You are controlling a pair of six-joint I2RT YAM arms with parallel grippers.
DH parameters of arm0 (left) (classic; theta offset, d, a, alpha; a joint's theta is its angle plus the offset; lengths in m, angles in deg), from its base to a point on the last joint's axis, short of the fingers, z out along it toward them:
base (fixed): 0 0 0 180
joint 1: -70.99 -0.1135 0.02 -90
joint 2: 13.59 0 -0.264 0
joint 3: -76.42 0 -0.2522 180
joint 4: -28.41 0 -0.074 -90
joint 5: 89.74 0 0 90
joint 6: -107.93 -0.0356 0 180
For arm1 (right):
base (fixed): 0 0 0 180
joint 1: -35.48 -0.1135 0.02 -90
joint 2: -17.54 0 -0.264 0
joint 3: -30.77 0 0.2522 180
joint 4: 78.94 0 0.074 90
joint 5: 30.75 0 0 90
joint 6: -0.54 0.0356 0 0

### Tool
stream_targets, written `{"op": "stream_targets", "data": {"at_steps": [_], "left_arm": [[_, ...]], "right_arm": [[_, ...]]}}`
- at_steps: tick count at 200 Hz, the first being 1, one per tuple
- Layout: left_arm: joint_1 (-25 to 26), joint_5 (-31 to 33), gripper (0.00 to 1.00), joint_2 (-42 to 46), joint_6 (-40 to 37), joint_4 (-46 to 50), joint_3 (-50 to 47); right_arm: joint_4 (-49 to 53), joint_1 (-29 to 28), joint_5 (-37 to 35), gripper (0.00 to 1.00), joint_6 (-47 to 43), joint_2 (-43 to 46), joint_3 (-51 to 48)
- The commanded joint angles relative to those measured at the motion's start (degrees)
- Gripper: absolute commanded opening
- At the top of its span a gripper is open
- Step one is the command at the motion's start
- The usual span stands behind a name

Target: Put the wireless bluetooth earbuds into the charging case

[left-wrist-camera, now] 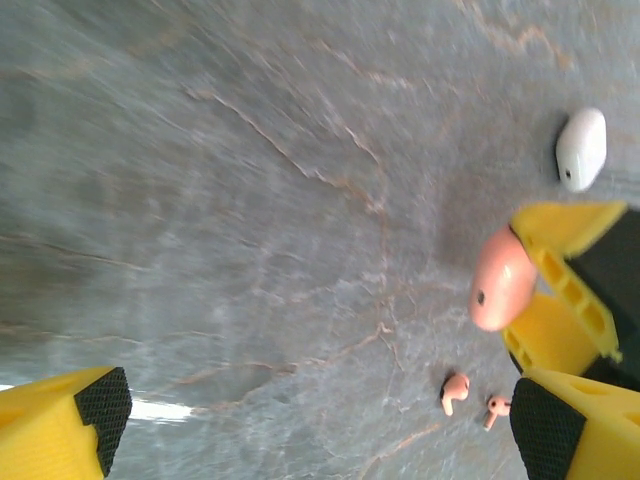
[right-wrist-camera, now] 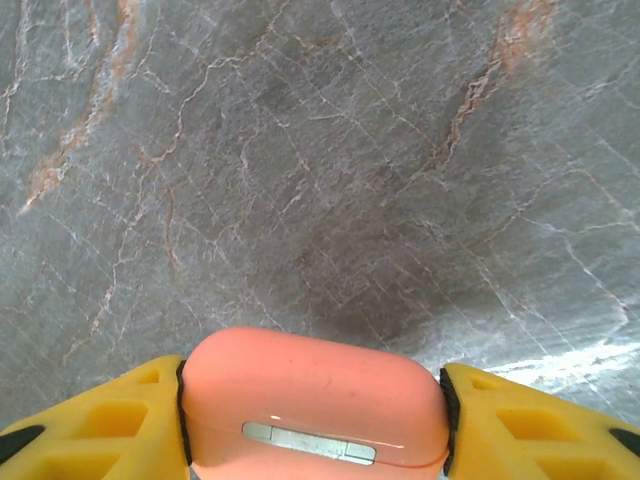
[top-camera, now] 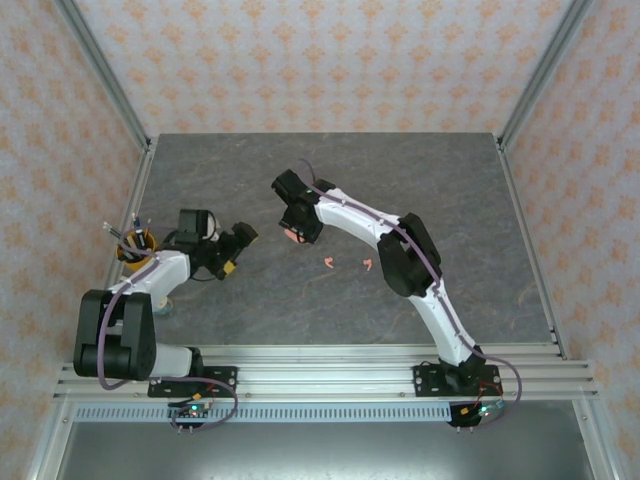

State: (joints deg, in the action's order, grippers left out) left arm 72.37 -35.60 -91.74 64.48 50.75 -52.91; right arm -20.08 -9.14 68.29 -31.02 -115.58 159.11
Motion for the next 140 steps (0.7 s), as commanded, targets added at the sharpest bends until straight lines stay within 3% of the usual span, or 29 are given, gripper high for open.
{"op": "stream_targets", "data": {"at_steps": [1,35,105,140], "left_arm": [[3.7,1.3,1.0,0.4,1.6,-10.0,-2.0],[7.6,3.8,1.0,-2.1,1.4,-15.4,-3.0],[10.3,5.2,0.98,-7.3,0.7,-22.4,-4.1],[10.5,7.9,0.98,-6.0,1.6,-24.0,-5.0]], "right_arm": [[-2.9,0.7,1.9,0.47,2.5,2.0,-1.8],[-3.0,1.0,2.3,0.46,2.8,1.5,-2.6],[-3.8,1.5,3.9,0.46,3.4,0.6,-3.2],[-3.4,1.6,3.4,0.5,2.2,1.4,-2.5]]}}
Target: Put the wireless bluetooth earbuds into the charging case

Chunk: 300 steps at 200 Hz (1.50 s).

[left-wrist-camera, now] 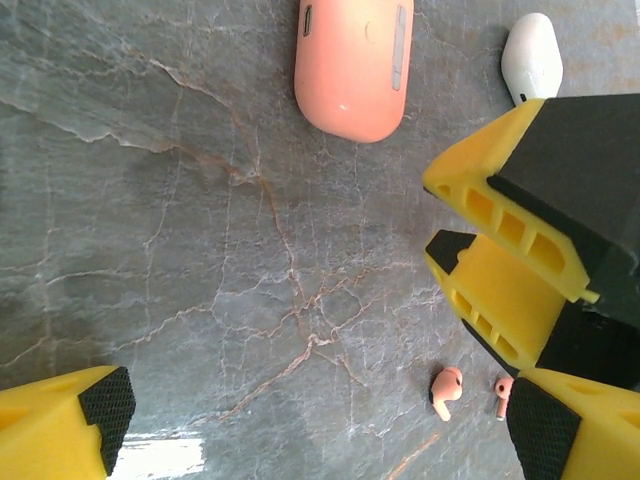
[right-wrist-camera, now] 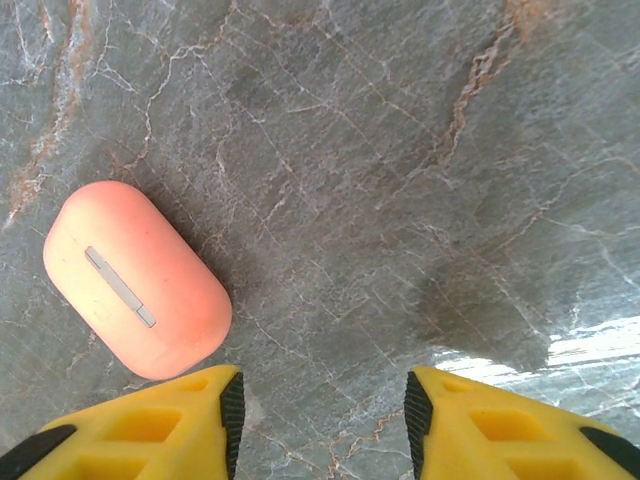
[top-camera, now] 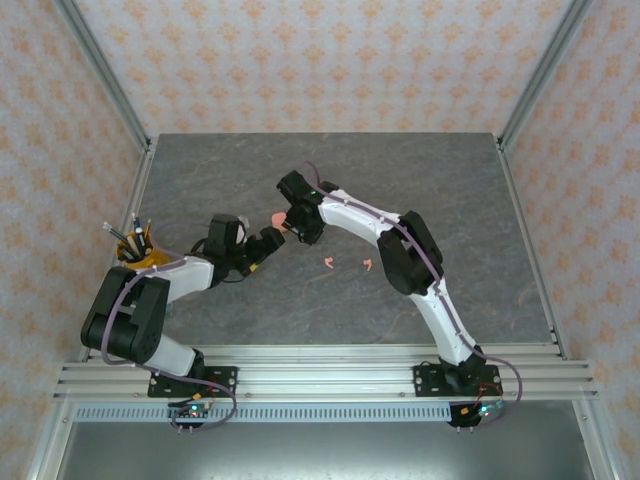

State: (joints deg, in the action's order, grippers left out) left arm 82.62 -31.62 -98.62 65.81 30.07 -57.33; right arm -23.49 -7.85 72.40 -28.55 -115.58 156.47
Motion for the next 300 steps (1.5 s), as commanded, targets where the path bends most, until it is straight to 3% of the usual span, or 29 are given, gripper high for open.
{"op": "stream_targets", "data": {"at_steps": [1,48,73,104,190,300], "left_arm": [[0.2,4.0,0.98,1.0,0.2,-3.1,-0.5],[-1.3,11.8,1.0,5.9,-1.1,9.4,4.9],[-5.3,13.9,1.0,8.1,0.0,15.1,7.3],[-10.9,12.9,1.0,9.4,0.5,20.5,10.1],[-13.8,11.7,1.0,9.7,-1.2,25.9,13.6],[-13.9,11.2,1.0,9.8,-0.9,25.9,13.1]], "right_arm": [[0.1,0.4,-0.8,0.5,-0.3,1.4,0.1],[4.8,0.4,-3.9,0.65,-8.9,-0.4,7.8],[9.2,0.4,-4.0,0.75,-16.7,-4.4,15.8],[15.3,0.2,-4.0,0.81,-24.1,-10.5,25.7],[11.8,-3.4,-14.9,0.83,-38.8,-14.8,28.5],[9.8,-4.6,-17.2,0.76,-37.7,-20.6,31.4]]}}
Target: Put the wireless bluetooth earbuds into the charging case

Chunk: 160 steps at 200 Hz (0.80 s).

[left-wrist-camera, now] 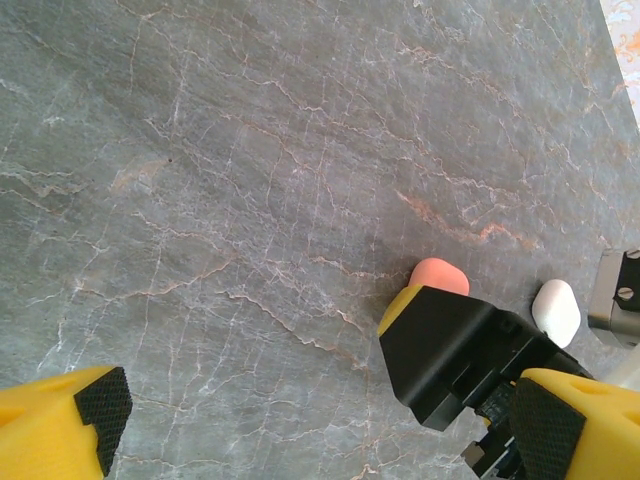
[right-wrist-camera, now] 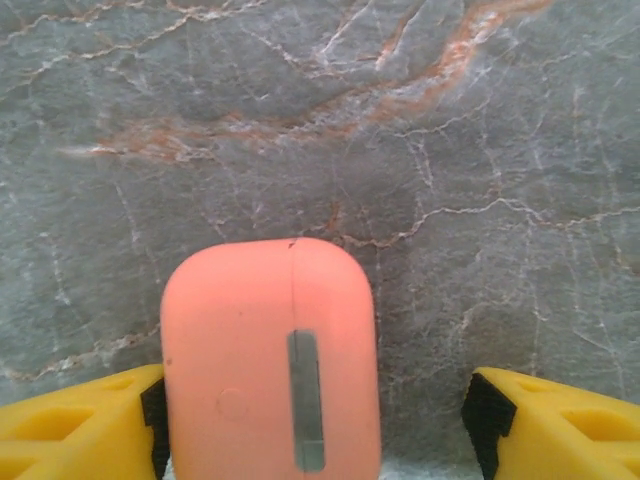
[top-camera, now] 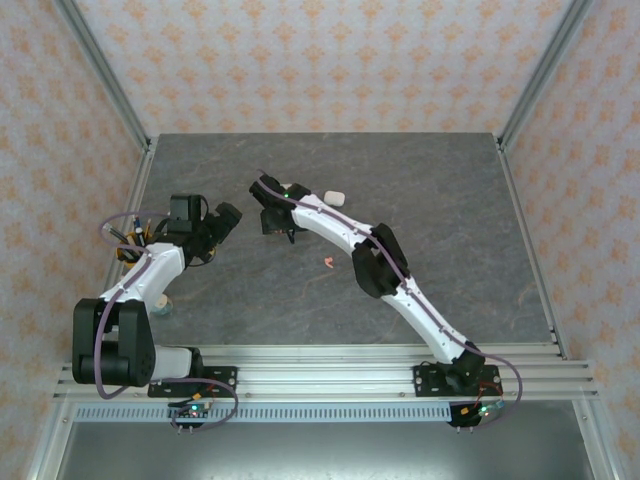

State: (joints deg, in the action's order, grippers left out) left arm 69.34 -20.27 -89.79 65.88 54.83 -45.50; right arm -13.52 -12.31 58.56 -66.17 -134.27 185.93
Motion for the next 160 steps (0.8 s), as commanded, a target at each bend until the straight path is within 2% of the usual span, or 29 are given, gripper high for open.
{"op": "stream_targets", "data": {"at_steps": [1,49,99,125,160], "left_arm": [[-0.6,-0.2,1.0,1.0,-0.9,1.1,1.3],[-0.5,0.0,1.0,1.1,-0.8,1.3,1.2],[-0.6,0.1,1.0,1.2,-0.8,1.7,1.1],[-0.6,-0.1,1.0,1.1,-1.2,2.6,1.3],[-0.6,-1.5,1.0,0.5,-2.5,4.6,1.9]], "right_arm": [[-0.2,-0.1,-3.4,0.75,-0.1,-1.9,2.0],[0.1,-0.6,-5.0,0.64,-0.5,-3.5,3.2],[2.6,-1.0,-5.1,0.38,-1.7,-1.8,2.1],[-0.2,-1.0,-2.9,0.25,-2.7,3.3,-4.4],[-7.2,-1.0,1.9,0.2,-5.9,11.4,-16.4]]}}
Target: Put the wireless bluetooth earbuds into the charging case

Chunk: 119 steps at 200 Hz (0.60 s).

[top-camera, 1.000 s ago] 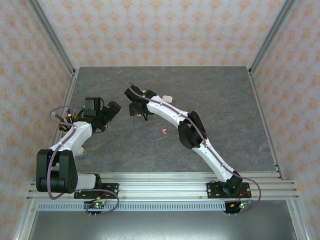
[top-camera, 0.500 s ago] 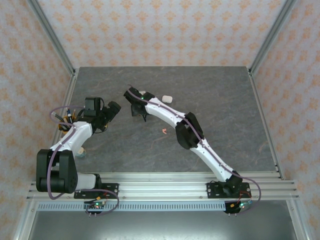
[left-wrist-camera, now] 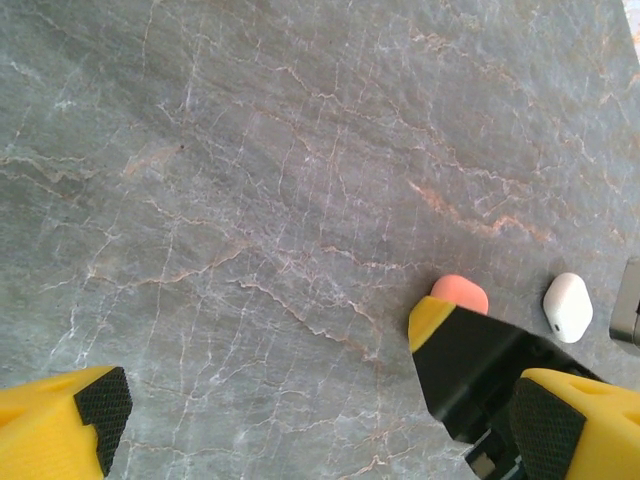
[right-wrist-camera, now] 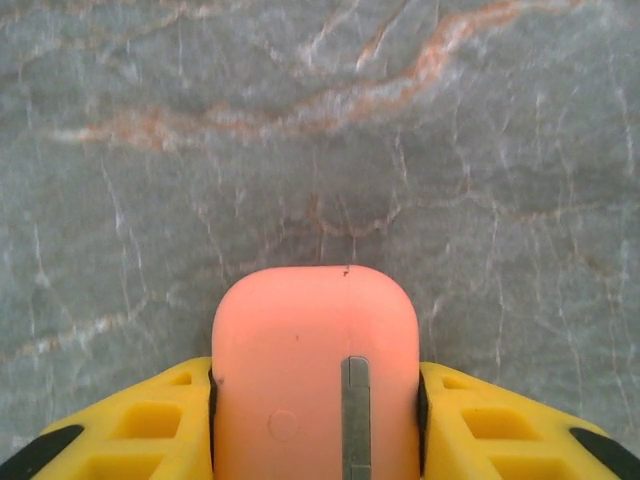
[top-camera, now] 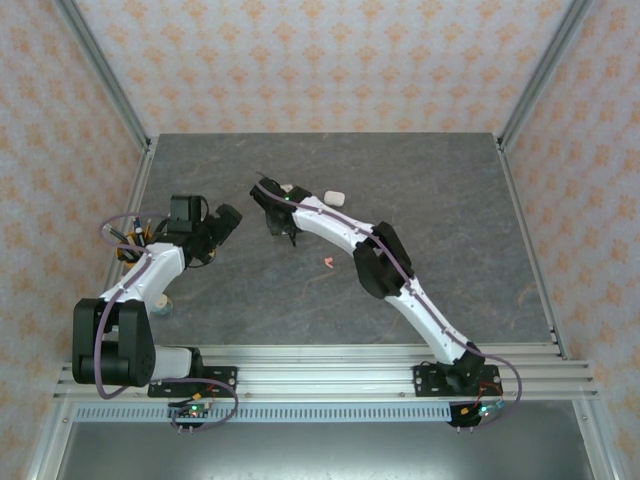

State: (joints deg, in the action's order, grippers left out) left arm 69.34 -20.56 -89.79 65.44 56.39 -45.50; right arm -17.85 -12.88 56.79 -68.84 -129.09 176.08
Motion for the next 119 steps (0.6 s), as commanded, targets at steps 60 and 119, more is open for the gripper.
{"op": "stream_targets", "data": {"at_steps": [60,119], "left_arm": [[-0.5,-5.2,1.0,-1.4,-4.9,6.3,2.3],[0.3,-9.7,1.0,-5.3,-6.0,7.5,2.5]], "right_arm": [[-14.1,0.3,16.3,0.2,-10.0,17.6,-25.1],[-22.1,2.0,27.0,0.2,-13.5,24.7,-40.2]]}}
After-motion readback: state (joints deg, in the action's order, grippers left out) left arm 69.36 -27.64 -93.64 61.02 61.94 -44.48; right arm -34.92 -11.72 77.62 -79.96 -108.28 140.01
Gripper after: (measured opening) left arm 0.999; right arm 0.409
